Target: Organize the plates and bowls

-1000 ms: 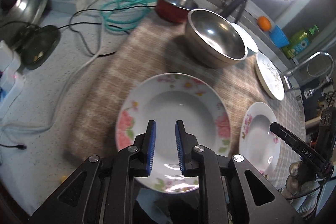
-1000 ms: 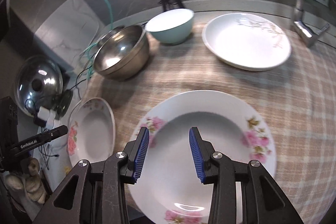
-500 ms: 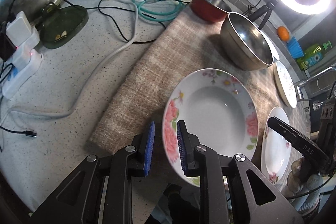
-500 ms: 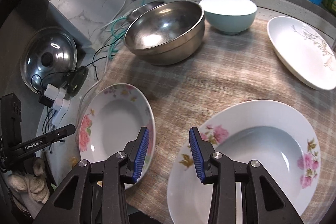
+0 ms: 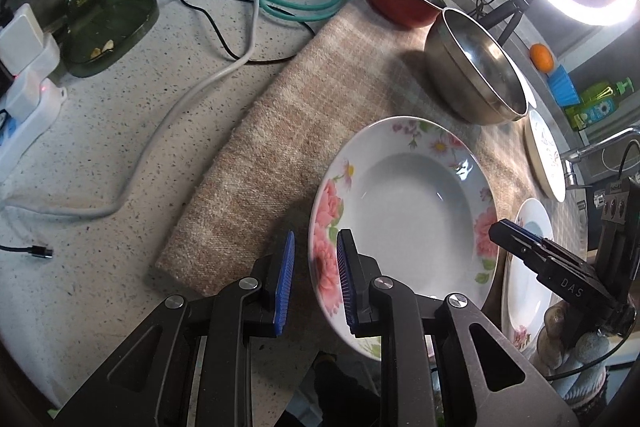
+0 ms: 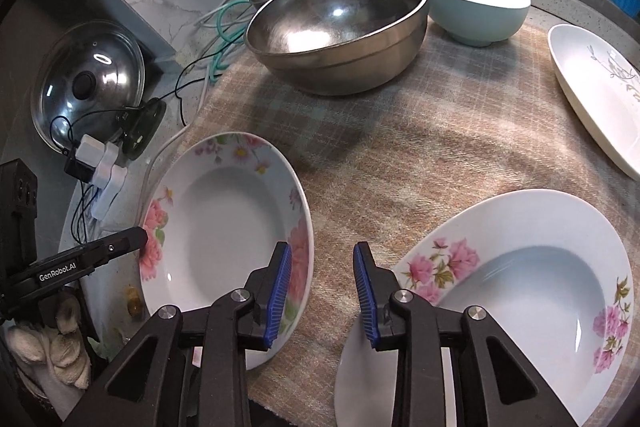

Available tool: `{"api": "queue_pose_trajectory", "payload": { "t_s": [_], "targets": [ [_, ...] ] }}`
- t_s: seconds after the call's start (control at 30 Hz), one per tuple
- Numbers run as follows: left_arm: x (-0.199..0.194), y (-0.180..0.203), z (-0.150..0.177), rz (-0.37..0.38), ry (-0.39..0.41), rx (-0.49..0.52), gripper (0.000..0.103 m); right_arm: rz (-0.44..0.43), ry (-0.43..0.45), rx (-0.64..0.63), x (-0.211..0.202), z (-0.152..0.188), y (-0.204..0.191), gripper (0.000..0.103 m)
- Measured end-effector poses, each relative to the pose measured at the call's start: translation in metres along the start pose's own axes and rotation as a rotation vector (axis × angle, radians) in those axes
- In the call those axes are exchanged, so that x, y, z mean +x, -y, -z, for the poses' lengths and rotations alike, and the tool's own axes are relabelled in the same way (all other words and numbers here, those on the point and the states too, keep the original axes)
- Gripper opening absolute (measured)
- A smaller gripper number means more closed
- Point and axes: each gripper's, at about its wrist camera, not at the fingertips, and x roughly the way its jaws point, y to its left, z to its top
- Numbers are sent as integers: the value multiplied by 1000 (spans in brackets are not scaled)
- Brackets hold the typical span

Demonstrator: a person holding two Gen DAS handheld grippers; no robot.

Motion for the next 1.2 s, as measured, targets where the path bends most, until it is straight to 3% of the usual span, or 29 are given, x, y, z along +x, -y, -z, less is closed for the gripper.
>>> {"api": "queue_pose_trajectory", "payload": {
  "t_s": [0.3, 0.5, 1.2],
  "targets": [
    [6, -2, 0, 23, -19, -1, 20, -27, -26, 0, 10, -3, -6, 19],
    [9, -2, 1, 29, -20, -8, 11, -39, -32, 5, 12, -2, -6, 14],
    [3, 0, 0, 32, 14, -9, 10, -23, -16, 26, 9, -1, -6, 13]
  ]
}}
